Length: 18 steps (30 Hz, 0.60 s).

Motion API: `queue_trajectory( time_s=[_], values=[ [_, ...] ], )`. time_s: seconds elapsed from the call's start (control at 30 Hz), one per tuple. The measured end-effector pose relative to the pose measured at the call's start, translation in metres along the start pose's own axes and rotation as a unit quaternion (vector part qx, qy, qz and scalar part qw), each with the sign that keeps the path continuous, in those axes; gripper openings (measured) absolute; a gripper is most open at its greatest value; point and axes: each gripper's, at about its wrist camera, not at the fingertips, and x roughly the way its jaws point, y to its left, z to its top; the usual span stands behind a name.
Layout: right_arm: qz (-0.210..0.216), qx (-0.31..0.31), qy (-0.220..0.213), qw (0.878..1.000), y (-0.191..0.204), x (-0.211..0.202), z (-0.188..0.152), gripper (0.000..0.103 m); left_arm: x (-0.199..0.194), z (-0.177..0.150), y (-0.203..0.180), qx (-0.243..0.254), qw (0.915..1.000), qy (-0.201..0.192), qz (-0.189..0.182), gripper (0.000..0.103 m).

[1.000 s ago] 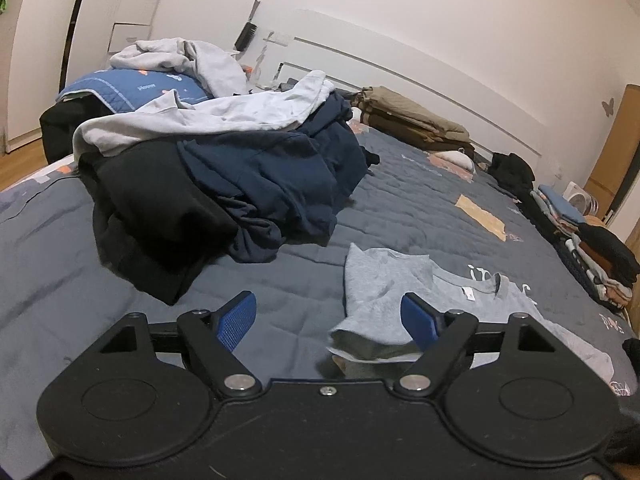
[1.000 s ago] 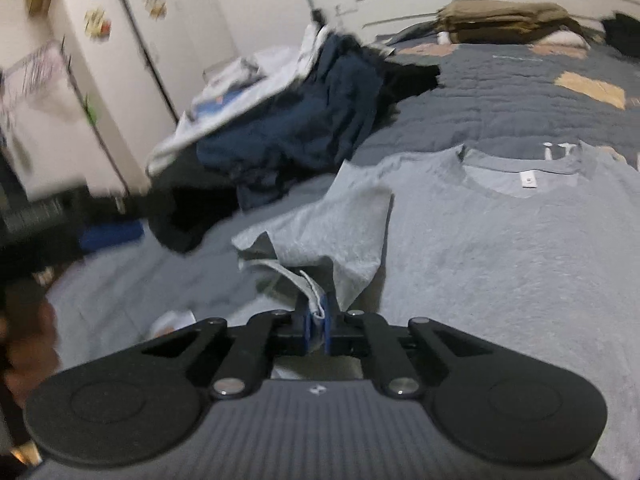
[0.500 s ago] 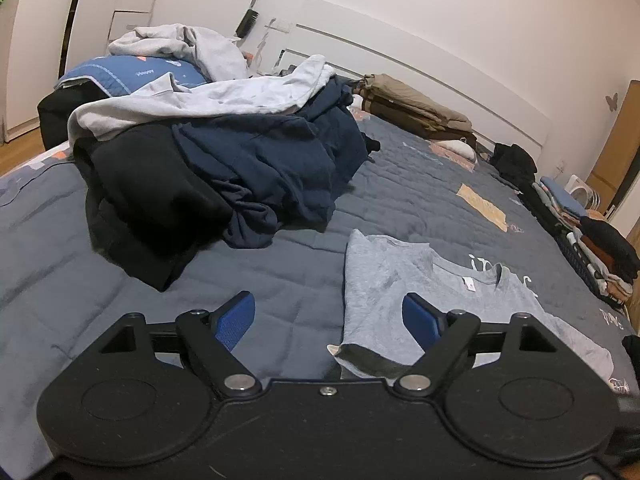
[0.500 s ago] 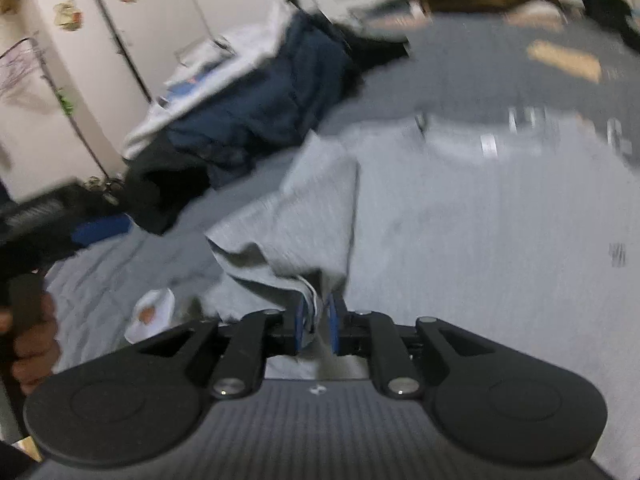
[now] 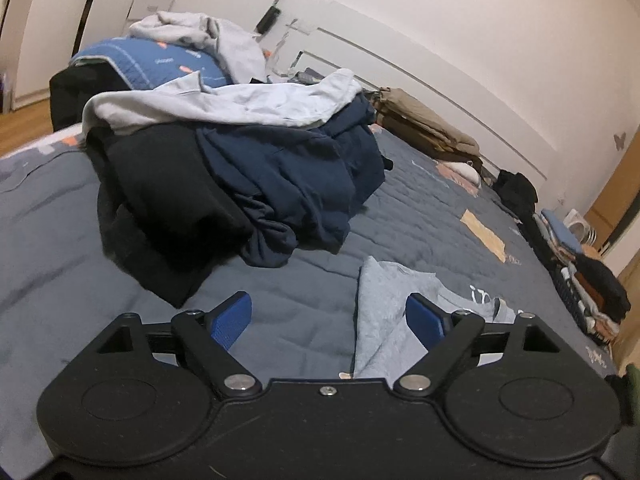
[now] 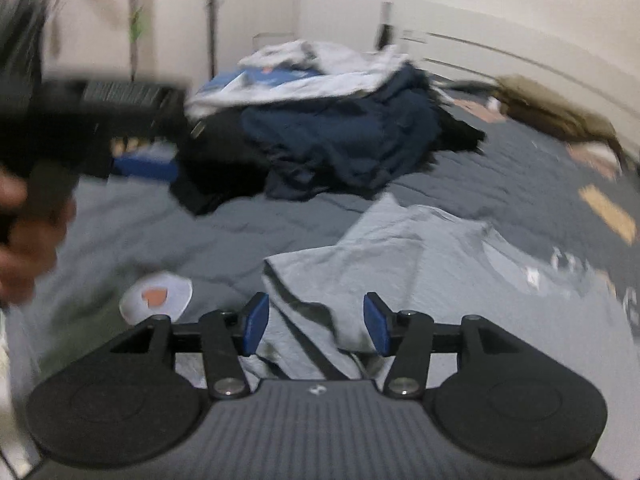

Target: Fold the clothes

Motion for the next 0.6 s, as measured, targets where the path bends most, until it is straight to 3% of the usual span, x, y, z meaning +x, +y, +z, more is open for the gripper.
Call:
queue_trajectory(
  time_s=[0.23, 0.37, 0.43, 0.5, 0.6],
  values=[
    [-0.008, -0.09, 0.02, 0.996, 0.032, 0.041, 0.009, 0.056, 0.002, 0.006, 0.013, -0.023, 0.9997, 0.002, 0.0, 0.088],
    [-0.039, -0.119, 0.033, 0.992, 0.033, 0.062, 0.007, 0.055, 0.004, 0.009, 0.017, -0.029, 0.9996, 0.006, 0.001, 0.088],
    [-0.043, -0.095, 0.026, 0.994, 0.025, 0.066, 0.009, 0.048, 0.006, 0.009, 0.018, -0.029, 0.9995, 0.008, 0.0, 0.088],
    [-0.03, -0.05, 0.019, 0.998, 0.012, 0.065, 0.014, 0.011, 0.007, 0.009, 0.017, -0.027, 0.9996, 0.009, 0.0, 0.088],
    [-0.017, 0.033, -0.01, 0.999, -0.011, 0.054, 0.025, 0.003, 0.009, 0.008, 0.016, -0.025, 0.9996, 0.012, -0.001, 0.088]
  ],
)
